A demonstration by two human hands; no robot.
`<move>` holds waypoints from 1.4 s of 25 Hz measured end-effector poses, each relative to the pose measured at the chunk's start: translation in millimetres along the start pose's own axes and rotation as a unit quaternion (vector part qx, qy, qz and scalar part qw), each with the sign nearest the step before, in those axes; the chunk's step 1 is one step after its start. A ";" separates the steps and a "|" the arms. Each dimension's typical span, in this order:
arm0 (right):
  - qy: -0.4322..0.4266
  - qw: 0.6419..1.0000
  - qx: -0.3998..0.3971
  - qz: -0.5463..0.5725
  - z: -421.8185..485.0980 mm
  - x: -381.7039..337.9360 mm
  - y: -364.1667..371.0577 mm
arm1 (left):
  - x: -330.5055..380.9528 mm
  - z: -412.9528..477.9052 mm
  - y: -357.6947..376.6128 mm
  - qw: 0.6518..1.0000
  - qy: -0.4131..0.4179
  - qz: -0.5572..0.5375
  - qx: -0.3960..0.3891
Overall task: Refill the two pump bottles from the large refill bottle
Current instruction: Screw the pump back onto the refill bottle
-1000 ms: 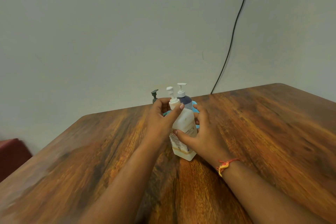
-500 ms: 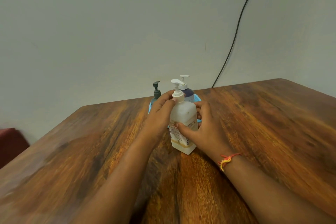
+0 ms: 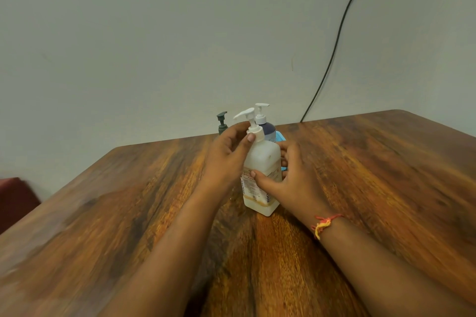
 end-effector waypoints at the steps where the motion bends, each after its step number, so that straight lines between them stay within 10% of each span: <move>1: -0.001 1.000 0.001 -0.003 0.0 0.3 -0.4 | 2.2 0.1 1.0 1.000 0.005 0.012 -0.005; 22: 0.010 1.000 -0.016 -0.001 -1.1 -2.4 3.5 | 19.5 -0.8 -0.5 0.986 0.056 0.105 0.115; 35: 0.010 1.000 -0.013 -0.017 -0.8 -3.6 2.0 | 13.6 1.1 -0.4 0.997 0.035 0.044 0.050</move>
Point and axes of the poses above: each hand's wrist, its own z-axis towards the middle knuckle, its own y-axis out of the palm, x = y × z, the point moved 10 cm from there along z, towards the middle knuckle, and after that the axes turned 3 degrees about -y, right-handed, at the moved point
